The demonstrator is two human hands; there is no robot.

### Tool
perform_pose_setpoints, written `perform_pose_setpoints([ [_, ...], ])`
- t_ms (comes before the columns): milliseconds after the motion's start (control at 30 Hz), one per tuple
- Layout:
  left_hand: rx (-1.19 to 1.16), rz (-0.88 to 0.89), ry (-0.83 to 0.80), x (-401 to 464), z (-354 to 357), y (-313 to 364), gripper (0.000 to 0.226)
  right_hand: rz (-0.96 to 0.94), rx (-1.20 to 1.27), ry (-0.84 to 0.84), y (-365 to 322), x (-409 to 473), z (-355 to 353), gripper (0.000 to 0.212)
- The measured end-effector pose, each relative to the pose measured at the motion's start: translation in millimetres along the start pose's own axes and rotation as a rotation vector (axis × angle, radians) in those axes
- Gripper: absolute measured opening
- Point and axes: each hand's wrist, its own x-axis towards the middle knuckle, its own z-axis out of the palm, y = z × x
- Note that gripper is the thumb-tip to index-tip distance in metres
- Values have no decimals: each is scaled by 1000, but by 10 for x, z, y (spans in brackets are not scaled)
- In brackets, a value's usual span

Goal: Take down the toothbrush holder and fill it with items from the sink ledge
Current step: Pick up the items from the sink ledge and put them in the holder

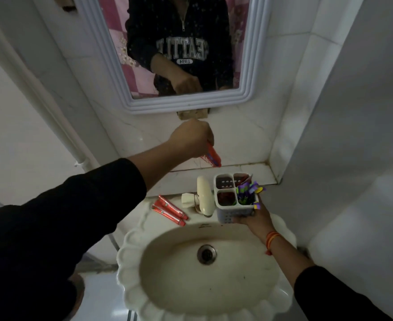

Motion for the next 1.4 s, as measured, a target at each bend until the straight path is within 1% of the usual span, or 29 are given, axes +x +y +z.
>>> perform_pose_setpoints([
  [67,-21,13,-3,-21,-78,173,28,-3,12,0,-5,-11,-10,87],
  [167,-23,1,-35,-52,-15,416,26,-9,-4,2,-32,-58,-29,89],
  [300,30,0,-156,-50,276,594,29,-21,10,-4,-38,-58,-29,87],
  [400,-3,22,-218,-31,447,629,27,-15,11,-9,-40,-52,-33,84],
  [467,-42,1,-306,-9,513,590,28,-11,14,-17,-30,-46,-34,85],
  [500,-107,-48,-360,9,550,530,31,-5,17,-15,-23,-40,-35,84],
  [533,-221,-118,-424,24,564,461,35,-1,27,-11,-23,-36,-33,83],
  [567,-366,-186,-460,20,556,382,42,-4,30,-8,-23,-34,-34,82],
  [600,-500,-237,-455,11,536,299,48,-10,25,-8,-18,-28,-38,82],
  [667,-748,-347,-320,3,529,103,48,-17,-13,-10,8,-12,-47,84],
  [700,-792,-404,-233,4,554,0,44,-12,-21,-7,18,-6,-50,84],
  [733,-785,-452,-185,0,595,-103,39,-5,-22,-3,31,-1,-53,85],
  [767,-733,-478,-200,-30,635,-197,35,-2,-26,0,45,6,-52,85],
  [800,-638,-497,-257,-88,684,-286,33,-4,-31,4,58,15,-47,87],
  [900,-242,-514,-416,-295,902,-545,36,-14,-43,14,97,37,-31,93],
  [967,-83,-414,-552,-415,1127,-693,35,-15,-51,18,113,50,-31,93],
  [1000,-31,-412,-614,-491,1174,-702,40,-12,-53,17,118,54,-31,92],
  [1067,85,-365,-660,-576,1342,-774,55,-10,-56,15,126,63,-31,91],
  [1133,128,-321,-646,-636,1518,-872,72,-21,-67,17,127,64,-36,89],
  [1167,137,-304,-617,-670,1569,-912,77,-28,-75,15,124,61,-38,89],
  [1233,177,-278,-551,-738,1639,-989,73,-39,-85,6,121,58,-38,87],
  [1300,262,-181,-488,-796,1691,-1049,68,-42,-86,2,116,56,-42,87],
  [1400,307,-117,-452,-818,1709,-1105,69,-44,-87,5,106,54,-47,87],
])
